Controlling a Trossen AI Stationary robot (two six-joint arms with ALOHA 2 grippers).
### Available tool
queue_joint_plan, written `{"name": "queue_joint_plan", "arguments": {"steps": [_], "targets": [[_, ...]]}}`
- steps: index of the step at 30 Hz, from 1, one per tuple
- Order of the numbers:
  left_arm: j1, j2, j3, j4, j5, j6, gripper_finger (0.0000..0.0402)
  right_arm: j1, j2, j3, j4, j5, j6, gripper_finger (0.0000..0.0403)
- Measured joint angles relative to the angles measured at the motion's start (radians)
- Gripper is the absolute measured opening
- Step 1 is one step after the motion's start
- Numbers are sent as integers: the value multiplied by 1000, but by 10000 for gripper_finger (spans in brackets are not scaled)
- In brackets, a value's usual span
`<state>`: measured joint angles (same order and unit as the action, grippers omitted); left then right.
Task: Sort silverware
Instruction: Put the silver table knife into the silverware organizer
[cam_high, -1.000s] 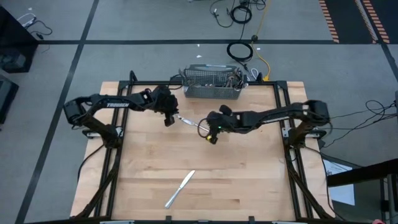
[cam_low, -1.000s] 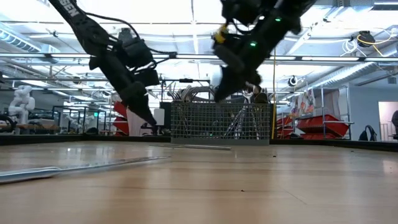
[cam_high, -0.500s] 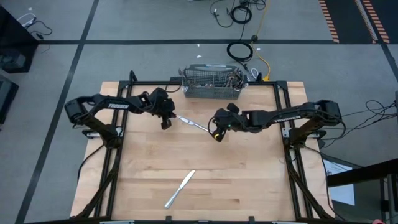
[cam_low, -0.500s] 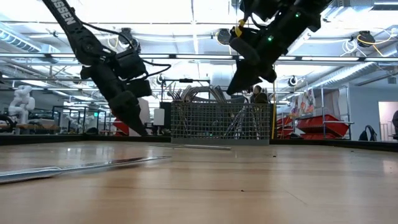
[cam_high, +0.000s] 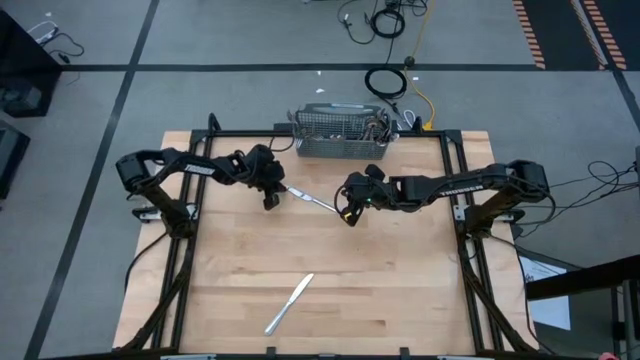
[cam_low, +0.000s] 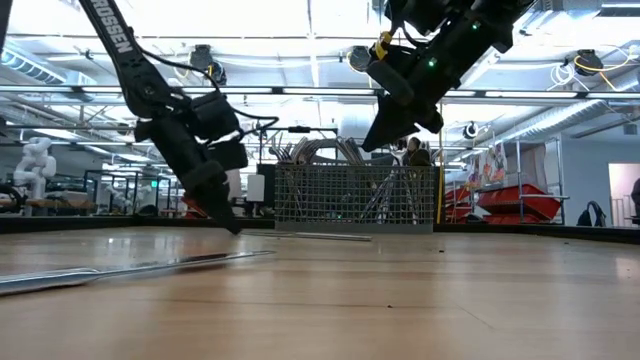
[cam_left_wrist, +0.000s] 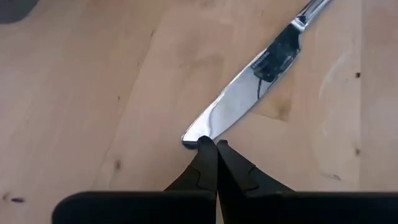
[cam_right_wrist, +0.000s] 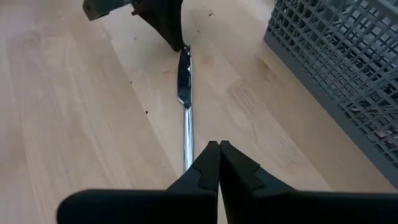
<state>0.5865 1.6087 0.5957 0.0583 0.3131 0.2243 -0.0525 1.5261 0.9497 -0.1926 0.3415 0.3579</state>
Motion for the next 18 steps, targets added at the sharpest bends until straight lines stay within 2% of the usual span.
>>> {"name": "queue_joint_plan", "arguments": {"steps": [6, 11, 15, 18], "targets": [[0, 33, 2, 39, 18, -11, 1, 0, 0, 0, 0, -3, 0, 0], [-1, -42, -1, -11, 41, -60, 0, 0, 0, 0, 0, -3, -1, 0], [5, -105, 2, 46, -34, -27, 0, -3, 0, 0, 0, -3, -10, 0], [18, -96, 1, 71, -28, -17, 0, -8, 1, 0, 0, -3, -16, 0]]}}
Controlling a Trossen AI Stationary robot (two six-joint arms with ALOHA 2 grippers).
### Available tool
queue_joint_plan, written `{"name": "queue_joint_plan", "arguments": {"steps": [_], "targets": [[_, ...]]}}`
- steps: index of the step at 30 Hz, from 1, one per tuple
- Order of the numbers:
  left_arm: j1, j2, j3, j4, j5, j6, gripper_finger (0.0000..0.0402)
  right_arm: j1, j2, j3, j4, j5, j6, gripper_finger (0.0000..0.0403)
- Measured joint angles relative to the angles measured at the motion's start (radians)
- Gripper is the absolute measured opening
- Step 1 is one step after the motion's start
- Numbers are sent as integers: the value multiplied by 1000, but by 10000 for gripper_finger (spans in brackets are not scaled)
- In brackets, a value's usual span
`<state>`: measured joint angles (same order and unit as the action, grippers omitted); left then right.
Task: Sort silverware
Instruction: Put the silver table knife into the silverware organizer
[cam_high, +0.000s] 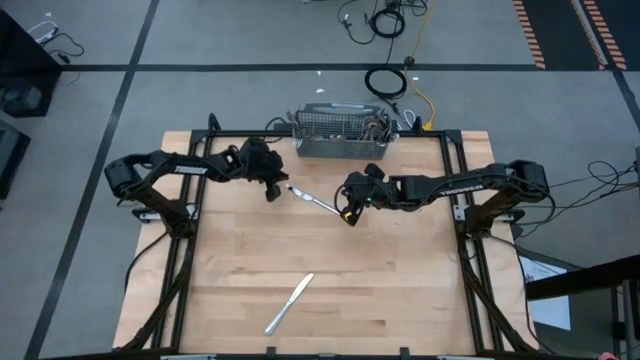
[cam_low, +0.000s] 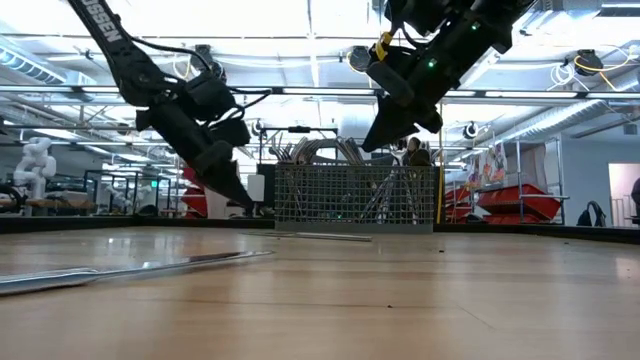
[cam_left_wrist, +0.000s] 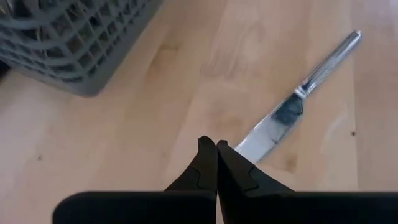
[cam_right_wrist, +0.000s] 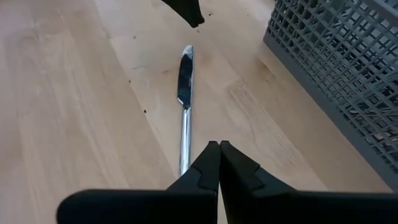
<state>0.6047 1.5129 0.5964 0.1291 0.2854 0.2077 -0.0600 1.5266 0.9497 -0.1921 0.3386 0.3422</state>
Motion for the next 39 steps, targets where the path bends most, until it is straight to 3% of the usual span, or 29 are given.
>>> {"name": "queue_joint_plan", "arguments": {"steps": [19, 25, 32, 35, 39], "targets": [[2, 196, -31, 78, 82, -55, 0, -7, 1, 0, 23, -3, -87, 5], [-22, 200, -34, 99, 89, -142, 0, -7, 55, 1, 73, -4, -126, 73], [-98, 200, -35, 104, 76, -176, 0, -8, 226, 1, 218, -4, -115, 174], [-125, 200, -35, 107, 57, -177, 0, -12, 304, 1, 212, -18, -79, 197], [-148, 201, -36, 114, 35, -195, 0, -13, 386, 3, 222, -132, -17, 209]]}}
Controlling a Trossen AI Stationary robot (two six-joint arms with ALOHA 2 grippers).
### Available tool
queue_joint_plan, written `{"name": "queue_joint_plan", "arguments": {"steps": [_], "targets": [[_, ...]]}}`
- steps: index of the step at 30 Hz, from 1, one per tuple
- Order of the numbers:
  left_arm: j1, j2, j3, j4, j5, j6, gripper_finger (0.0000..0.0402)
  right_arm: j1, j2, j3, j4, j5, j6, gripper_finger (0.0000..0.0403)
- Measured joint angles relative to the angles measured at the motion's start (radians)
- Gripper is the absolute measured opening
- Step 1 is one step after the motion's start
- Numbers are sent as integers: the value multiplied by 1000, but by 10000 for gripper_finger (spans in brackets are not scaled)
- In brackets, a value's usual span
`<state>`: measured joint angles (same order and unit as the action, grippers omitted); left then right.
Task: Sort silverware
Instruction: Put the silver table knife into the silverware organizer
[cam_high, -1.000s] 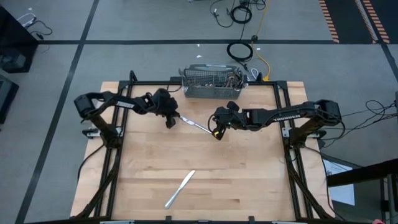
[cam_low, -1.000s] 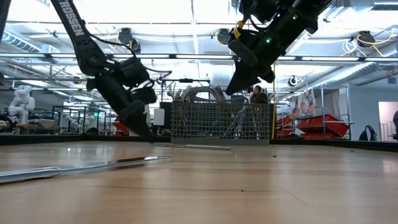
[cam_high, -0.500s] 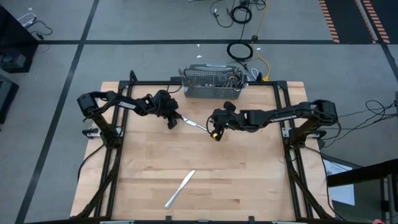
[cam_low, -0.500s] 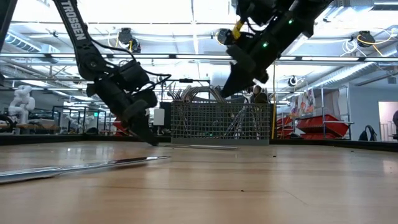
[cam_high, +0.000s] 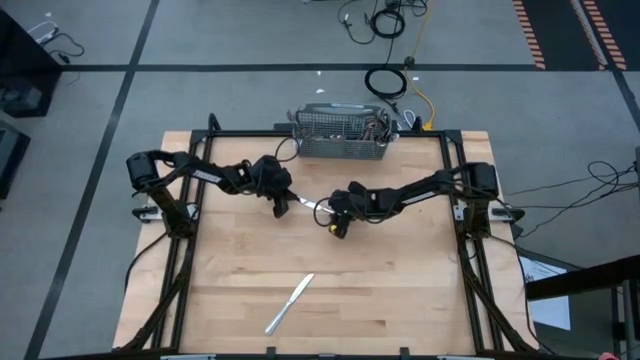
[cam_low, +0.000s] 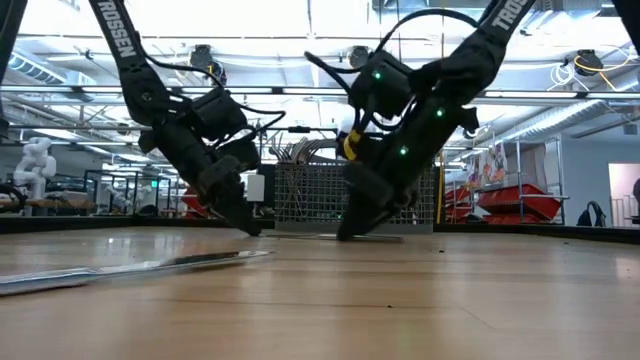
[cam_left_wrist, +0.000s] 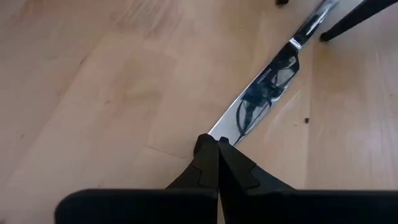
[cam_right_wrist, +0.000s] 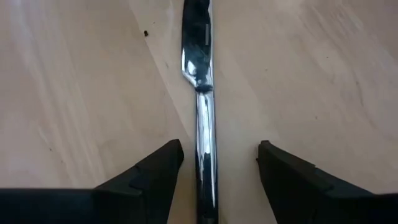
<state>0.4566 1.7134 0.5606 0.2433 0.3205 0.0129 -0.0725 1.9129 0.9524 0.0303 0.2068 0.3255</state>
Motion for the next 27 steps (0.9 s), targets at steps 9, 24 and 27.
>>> {"name": "queue_joint_plan", "arguments": {"steps": [9, 24, 27], "targets": [[-33, 3, -2, 24, -18, -34, 0, 14, 64, 14, -93, 20, 131, 146], [-41, -73, -4, 39, -45, -173, 20, 14, 15, 7, -123, -16, 116, 10], [-41, -175, 6, 42, -45, -217, 24, 15, -25, 2, -142, -20, 119, 6]]}}
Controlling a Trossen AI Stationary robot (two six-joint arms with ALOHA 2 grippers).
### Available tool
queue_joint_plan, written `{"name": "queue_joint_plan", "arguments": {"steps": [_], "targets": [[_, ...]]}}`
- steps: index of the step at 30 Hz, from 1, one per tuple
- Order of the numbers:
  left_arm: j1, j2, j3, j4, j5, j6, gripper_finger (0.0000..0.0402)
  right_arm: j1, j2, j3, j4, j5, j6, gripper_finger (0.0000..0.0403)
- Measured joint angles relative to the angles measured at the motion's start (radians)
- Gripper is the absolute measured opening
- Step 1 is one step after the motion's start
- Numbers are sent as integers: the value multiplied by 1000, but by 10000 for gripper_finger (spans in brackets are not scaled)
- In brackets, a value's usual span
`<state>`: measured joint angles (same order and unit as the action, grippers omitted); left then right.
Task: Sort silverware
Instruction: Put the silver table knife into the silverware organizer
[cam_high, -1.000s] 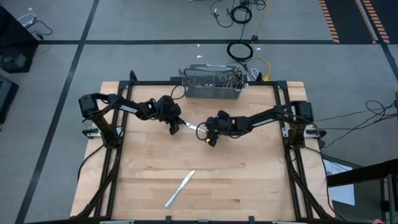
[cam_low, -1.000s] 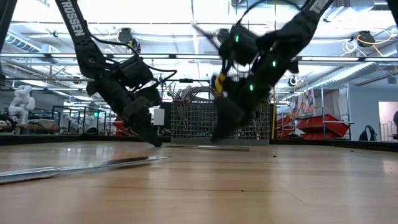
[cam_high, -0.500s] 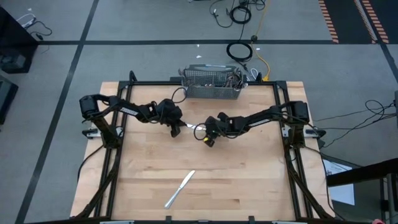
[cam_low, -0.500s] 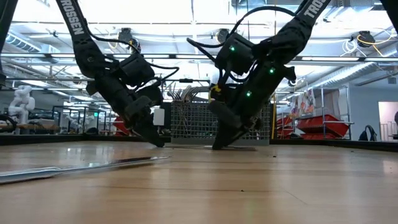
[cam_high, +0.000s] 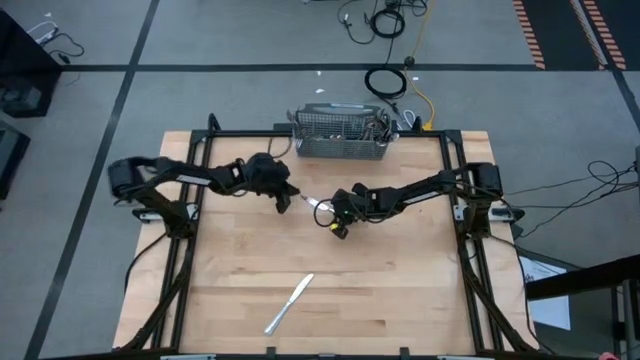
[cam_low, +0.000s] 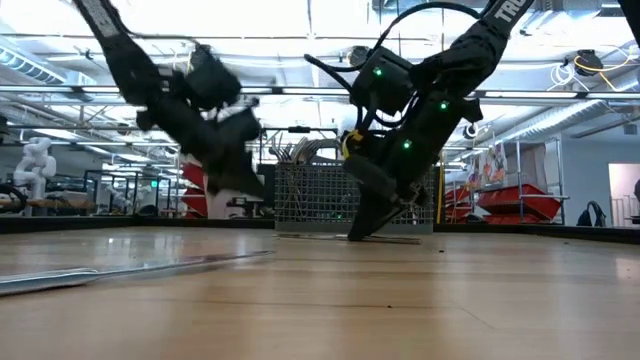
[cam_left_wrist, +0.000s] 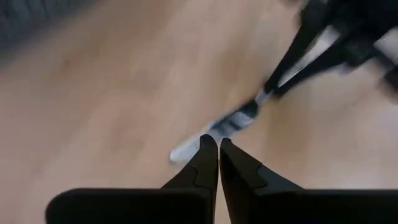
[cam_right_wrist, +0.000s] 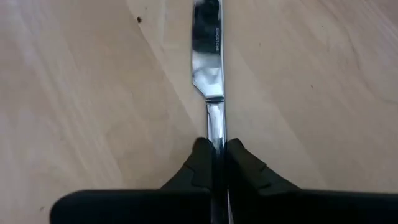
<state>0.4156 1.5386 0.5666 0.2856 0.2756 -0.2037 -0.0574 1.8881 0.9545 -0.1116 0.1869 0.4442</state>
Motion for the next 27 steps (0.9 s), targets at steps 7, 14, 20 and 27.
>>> {"name": "queue_joint_plan", "arguments": {"steps": [7, 14, 20, 27], "targets": [[0, -260, 0, -86, -28, -1, 27, 2, -86, -6, -26, 17, 9, 6], [1, -330, -2, -134, -102, 73, 28, 4, -102, -4, -10, 39, 17, 4], [0, -196, 2, -68, -11, 211, 7, 38, -127, -2, -57, 41, 29, 2], [1, -160, 2, -58, 11, 114, 8, 102, -179, -2, -267, 50, 69, 1]]}}
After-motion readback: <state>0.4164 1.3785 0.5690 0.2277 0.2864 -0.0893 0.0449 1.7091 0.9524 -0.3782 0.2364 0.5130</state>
